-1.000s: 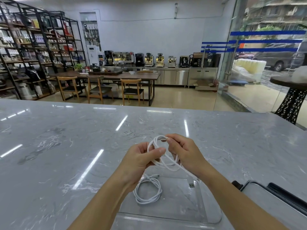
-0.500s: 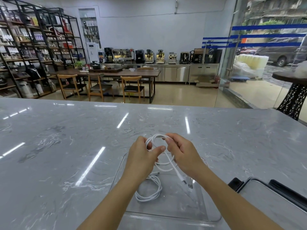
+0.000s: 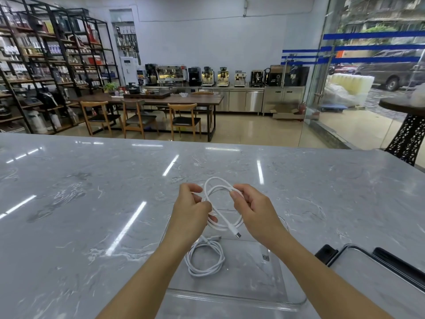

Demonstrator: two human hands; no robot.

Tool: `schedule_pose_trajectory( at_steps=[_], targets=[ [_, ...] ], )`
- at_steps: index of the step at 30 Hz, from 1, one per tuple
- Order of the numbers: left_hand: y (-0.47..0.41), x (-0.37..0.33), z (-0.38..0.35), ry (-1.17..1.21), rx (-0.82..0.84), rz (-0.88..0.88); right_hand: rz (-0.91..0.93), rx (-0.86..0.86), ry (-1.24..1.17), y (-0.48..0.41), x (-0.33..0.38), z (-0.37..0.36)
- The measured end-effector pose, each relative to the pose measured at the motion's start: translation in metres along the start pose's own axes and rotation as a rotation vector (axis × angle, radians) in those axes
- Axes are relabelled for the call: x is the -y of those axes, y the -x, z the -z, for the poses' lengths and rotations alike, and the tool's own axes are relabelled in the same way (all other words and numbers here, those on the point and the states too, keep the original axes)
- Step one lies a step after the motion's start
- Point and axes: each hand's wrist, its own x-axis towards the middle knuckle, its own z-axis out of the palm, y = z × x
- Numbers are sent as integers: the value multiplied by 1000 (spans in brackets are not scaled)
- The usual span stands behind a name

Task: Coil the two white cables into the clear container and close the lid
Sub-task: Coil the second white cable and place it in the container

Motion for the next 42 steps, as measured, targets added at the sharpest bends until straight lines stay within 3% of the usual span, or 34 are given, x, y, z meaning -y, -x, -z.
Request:
schedule_pose_trajectory(
  at_steps=[6, 11, 15, 20, 23, 27, 31, 33, 38, 42],
  targets=[
    [1, 1, 8, 159, 139, 57, -99, 8, -1, 0, -6, 7],
    [4, 0, 4, 243, 97, -13, 2, -23, -61, 3, -2, 6],
    [3, 3, 1, 493, 126, 28, 63, 7, -26, 6, 1, 4],
    [2, 8, 3, 784, 294, 101, 28, -16, -30, 6, -4, 6],
    [2, 12, 6, 641, 349, 83, -1, -38, -52, 6, -6, 8],
    [1, 11, 4, 427, 112, 125, 41, 1, -10, 9, -5, 4],
    [1, 10, 3, -135, -67, -96, 71, 11, -38, 11, -2, 0],
    [-1, 7, -2, -293, -112, -165, 79, 16, -66, 12, 0, -2],
    [-6, 9, -9, -240, -149, -74, 166, 21, -57, 16, 3, -7],
    [-6, 10, -3, 3, -23, 135, 269, 22, 136, 15, 2, -4]
  ],
)
